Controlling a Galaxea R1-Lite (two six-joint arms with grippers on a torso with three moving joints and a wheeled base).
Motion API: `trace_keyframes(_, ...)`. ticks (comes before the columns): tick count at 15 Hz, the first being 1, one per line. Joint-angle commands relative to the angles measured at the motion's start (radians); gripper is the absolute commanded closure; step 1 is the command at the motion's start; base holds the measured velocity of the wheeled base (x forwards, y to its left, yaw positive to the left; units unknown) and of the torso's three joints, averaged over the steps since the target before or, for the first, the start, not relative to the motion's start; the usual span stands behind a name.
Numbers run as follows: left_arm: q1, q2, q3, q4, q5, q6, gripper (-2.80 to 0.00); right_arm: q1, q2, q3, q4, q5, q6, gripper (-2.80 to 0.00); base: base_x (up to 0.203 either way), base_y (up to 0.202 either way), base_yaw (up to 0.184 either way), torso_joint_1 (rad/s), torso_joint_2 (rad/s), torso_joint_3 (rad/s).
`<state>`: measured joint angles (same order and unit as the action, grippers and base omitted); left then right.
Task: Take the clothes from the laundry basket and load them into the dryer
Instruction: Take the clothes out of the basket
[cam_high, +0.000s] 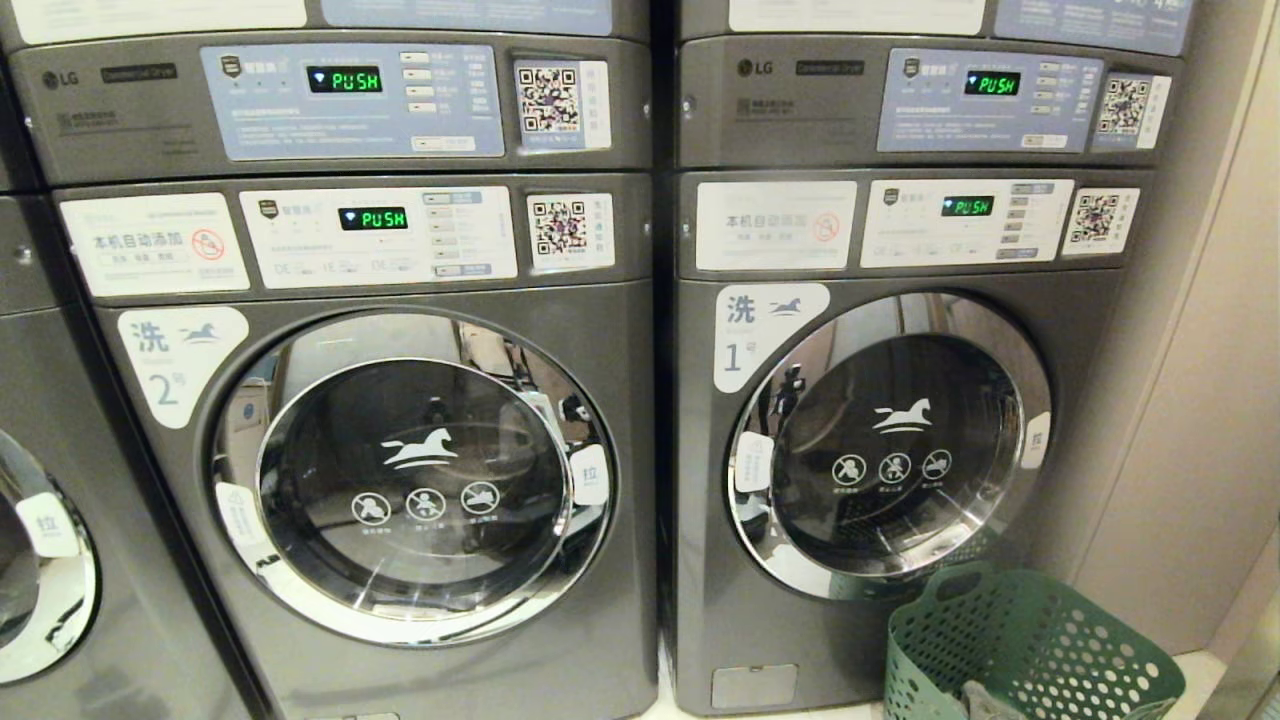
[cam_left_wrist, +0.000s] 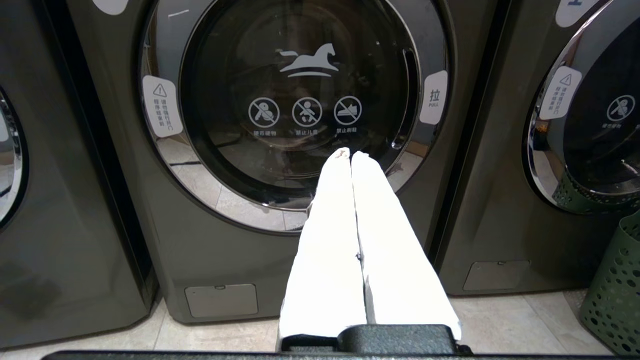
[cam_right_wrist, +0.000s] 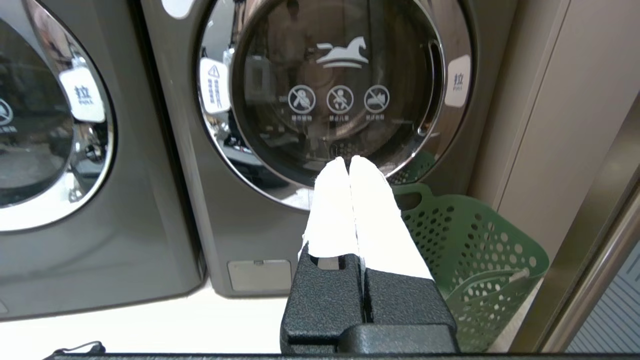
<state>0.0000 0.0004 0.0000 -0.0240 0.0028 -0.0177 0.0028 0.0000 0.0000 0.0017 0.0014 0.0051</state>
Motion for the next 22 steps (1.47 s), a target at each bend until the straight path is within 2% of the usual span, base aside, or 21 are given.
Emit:
trace_keyframes(1, 0.0, -0.002, 0.0, -0.001, 0.0, -0.001, 0.0, 0.0, 0.0, 0.0, 0.0, 0.0, 0.001, 0.0, 0.0, 0.0, 0.0, -0.002, 0.0, -0.119)
trace_keyframes(14, 0.0, -0.002, 0.002, -0.001, 0.0, 0.002, 0.0, -0.001, 0.0, 0.0, 0.0, 0.0, 0.001, 0.0, 0.0, 0.0, 0.0, 0.002, 0.0, -0.196)
trace_keyframes(22, 0.0, -0.002, 0.001, -0.001, 0.0, 0.004, 0.0, 0.0, -0.002, 0.0, 0.0, 0.0, 0.001, 0.0, 0.0, 0.0, 0.0, 0.002, 0.0, -0.031)
